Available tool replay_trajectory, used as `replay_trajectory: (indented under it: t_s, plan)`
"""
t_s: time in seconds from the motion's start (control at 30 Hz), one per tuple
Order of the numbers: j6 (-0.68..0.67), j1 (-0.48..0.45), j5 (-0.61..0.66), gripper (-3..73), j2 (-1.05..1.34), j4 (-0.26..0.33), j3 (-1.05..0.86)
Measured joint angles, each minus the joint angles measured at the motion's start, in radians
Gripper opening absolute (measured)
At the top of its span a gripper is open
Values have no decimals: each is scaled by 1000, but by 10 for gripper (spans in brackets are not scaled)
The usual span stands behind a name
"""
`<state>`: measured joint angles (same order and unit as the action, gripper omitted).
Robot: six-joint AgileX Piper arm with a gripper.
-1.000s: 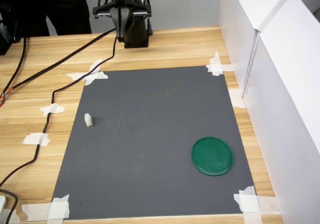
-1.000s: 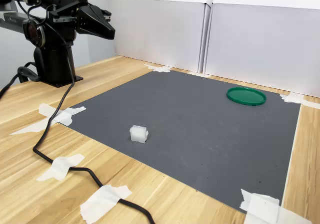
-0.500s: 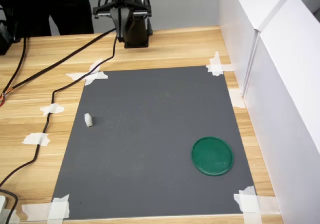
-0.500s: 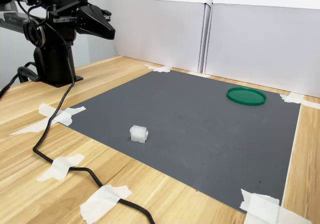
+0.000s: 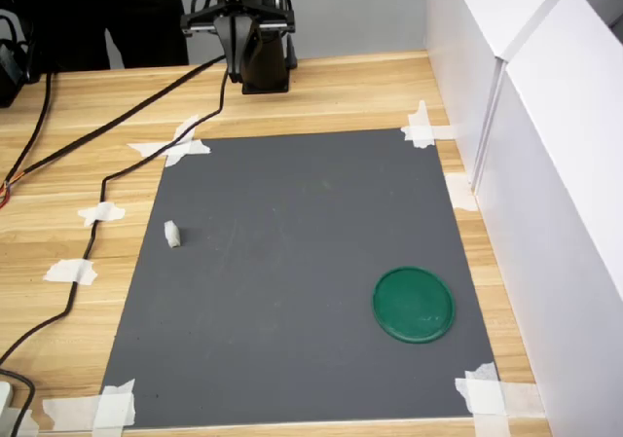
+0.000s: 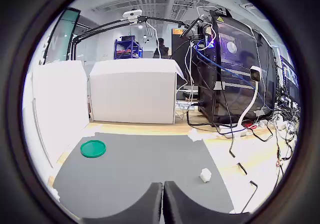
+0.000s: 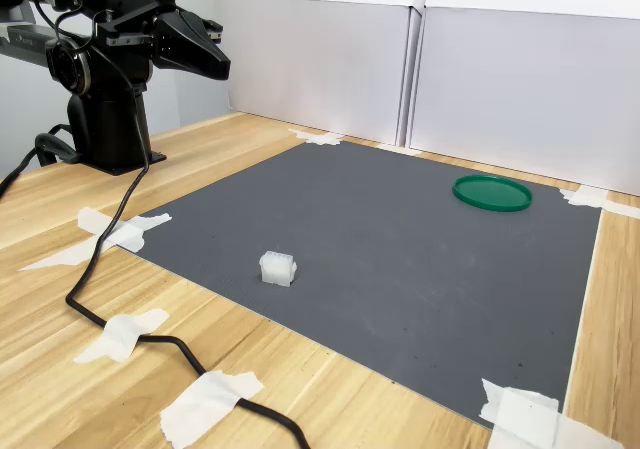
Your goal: Grasp a white terminal and put it on the green lid.
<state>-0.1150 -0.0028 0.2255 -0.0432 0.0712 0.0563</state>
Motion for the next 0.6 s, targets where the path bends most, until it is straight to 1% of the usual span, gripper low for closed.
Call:
replay_trajectory:
  t_s: [0.4,0.6]
  plan:
    - [1,0,-28,-16,0,0,0]
    - [1,0,-23,-16,-13,1,17]
